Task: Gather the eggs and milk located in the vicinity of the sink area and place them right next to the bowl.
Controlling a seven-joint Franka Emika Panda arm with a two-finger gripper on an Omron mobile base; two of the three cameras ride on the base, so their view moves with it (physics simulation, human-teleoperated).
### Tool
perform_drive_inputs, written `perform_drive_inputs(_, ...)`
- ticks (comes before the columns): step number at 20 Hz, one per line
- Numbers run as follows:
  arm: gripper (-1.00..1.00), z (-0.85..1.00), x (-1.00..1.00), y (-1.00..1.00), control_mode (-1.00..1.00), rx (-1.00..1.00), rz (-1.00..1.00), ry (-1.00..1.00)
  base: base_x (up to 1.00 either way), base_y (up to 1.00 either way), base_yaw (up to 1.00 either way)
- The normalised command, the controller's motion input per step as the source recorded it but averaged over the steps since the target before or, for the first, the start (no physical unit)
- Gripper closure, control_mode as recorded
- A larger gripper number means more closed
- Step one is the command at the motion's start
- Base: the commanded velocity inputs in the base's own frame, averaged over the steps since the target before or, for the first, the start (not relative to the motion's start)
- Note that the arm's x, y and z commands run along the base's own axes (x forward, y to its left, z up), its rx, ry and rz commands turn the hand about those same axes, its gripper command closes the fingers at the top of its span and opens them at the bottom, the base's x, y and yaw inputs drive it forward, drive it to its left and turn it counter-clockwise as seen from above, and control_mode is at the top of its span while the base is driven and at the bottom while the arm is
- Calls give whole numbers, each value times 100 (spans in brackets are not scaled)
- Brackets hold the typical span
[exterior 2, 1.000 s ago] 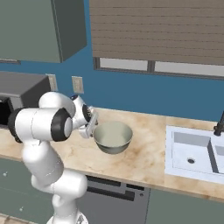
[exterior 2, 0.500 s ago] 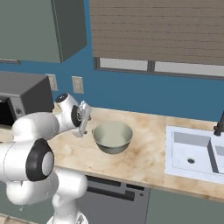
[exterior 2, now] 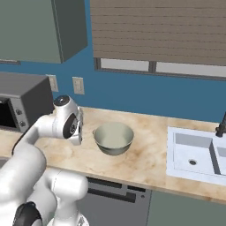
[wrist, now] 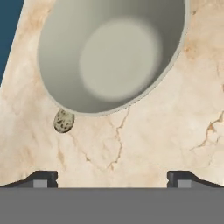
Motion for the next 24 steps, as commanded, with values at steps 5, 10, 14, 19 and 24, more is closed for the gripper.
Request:
perform_drive_inputs(5, -100, 30, -67, 0, -100, 0, 35, 12, 0, 0, 0)
perform_drive_inputs(10, -100, 15, -54, 0, -100, 0, 29, 12, 0, 0, 0)
perform_drive_inputs(14, -100, 21, -33, 0, -100, 0, 16, -1, 0, 0, 0)
perform_drive_inputs(19, -100, 4, -18, 0, -100, 0, 0, -14, 0, 0, 0)
perform_drive_inputs(24, -100, 8, -12, 0, 100, 0, 0, -8, -13, -2, 0)
